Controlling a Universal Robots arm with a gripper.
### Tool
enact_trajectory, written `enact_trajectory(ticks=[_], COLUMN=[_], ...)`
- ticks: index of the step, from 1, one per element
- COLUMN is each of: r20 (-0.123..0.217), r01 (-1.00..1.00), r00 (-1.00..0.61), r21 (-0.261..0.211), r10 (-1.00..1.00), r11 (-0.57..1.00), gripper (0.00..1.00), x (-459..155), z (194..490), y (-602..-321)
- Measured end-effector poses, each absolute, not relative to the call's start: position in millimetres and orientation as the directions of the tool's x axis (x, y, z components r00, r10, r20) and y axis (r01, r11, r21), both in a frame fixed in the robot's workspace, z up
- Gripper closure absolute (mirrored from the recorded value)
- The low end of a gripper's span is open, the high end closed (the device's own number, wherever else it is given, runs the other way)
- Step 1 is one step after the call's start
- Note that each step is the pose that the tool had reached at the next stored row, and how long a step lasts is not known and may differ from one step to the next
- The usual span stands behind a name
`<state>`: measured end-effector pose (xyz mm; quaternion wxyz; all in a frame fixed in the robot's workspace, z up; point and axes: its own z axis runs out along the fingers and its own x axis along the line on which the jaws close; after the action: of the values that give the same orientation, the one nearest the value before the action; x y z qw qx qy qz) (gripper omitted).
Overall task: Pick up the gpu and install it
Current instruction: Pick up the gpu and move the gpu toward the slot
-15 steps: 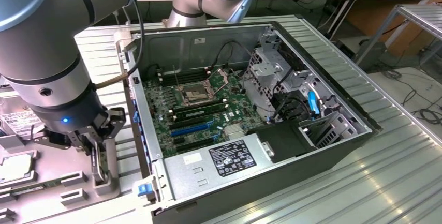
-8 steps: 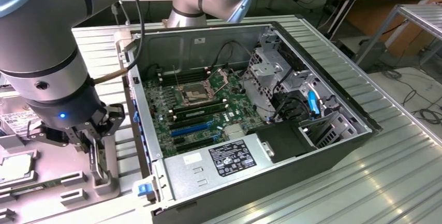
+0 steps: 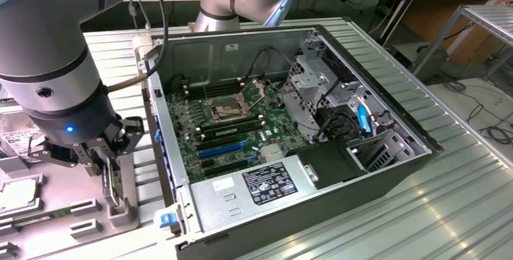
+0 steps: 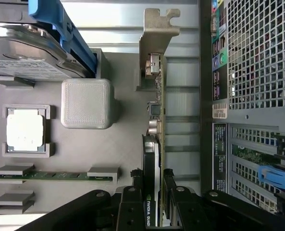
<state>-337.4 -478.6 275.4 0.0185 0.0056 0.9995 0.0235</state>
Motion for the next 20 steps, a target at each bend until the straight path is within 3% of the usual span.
enact_trajectory(ticks=[20], r20=[-0.037], r01=[0.01], r00=[-0.999], r21=[0.047], r10=[0.012], r11=[0.999], gripper=[0.73], x=[-337], z=[294], y=[-479])
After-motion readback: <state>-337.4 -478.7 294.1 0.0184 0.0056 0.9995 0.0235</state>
